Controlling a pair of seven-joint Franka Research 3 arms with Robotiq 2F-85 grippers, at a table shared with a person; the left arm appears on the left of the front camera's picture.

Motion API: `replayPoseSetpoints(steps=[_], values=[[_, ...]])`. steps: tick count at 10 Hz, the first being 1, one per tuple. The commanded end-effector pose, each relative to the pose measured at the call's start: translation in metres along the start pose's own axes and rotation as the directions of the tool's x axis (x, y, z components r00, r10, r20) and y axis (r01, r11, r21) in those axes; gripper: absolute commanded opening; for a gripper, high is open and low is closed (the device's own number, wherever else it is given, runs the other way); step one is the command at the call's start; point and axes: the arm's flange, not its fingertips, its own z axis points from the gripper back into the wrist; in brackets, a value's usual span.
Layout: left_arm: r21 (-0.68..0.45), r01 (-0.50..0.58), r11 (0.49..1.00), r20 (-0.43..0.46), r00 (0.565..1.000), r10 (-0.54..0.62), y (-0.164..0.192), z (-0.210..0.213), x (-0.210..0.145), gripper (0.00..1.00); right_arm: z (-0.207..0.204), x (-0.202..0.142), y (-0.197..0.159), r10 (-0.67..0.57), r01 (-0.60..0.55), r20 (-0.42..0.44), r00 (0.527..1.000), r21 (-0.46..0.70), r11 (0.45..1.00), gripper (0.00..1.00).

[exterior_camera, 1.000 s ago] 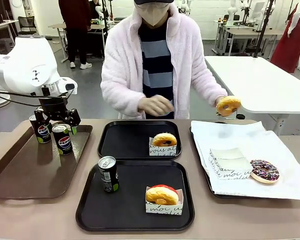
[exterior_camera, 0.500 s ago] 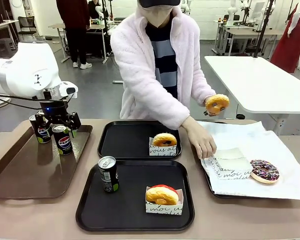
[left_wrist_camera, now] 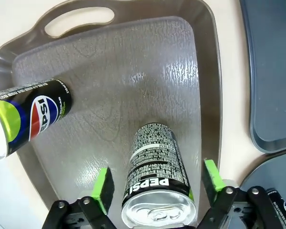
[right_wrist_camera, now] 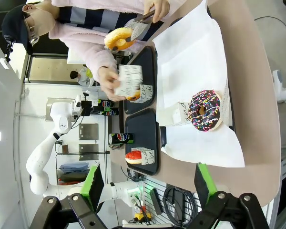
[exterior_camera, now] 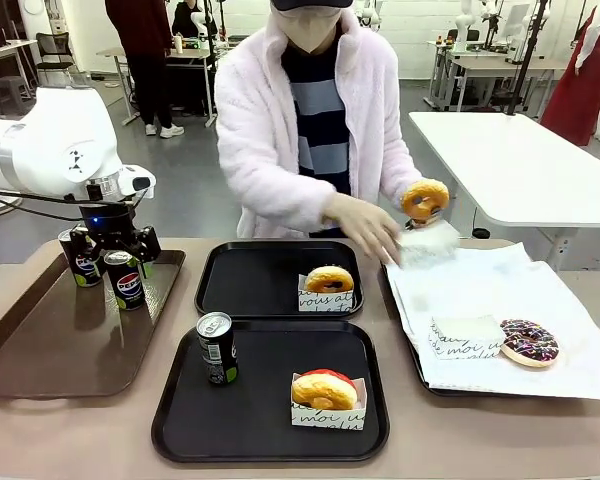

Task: Set up donuts and drinks on trays.
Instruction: Pick up one Pepsi coke from the Handle tray and place it on the Flat Tray without a Pepsi coke.

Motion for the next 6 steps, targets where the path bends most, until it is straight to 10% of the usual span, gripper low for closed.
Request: replayPoseSetpoints(steps=[1, 3, 6], values=[[-0.011, -0.037, 0.999, -0.025, 0.999, 0.037, 0.0003, -0.0019, -0.0040, 0.47, 0.0002, 0.0019, -0.0006, 0.016, -0.017, 0.011, 1.000, 0.022, 1.000, 1.00], [-0.007, -0.045, 0.999, -0.045, 0.998, 0.045, 0.0002, -0.0015, -0.0054, 0.00, 0.0002, 0.0019, -0.0006, 0.016, -0.017, 0.011, 1.000, 0.022, 1.000, 1.00], [-0.003, -0.056, 0.998, -0.050, 0.997, 0.056, 0.0009, -0.0012, -0.0052, 0.05, 0.0002, 0.0019, -0.0006, 0.016, -0.017, 0.011, 1.000, 0.022, 1.000, 1.00]])
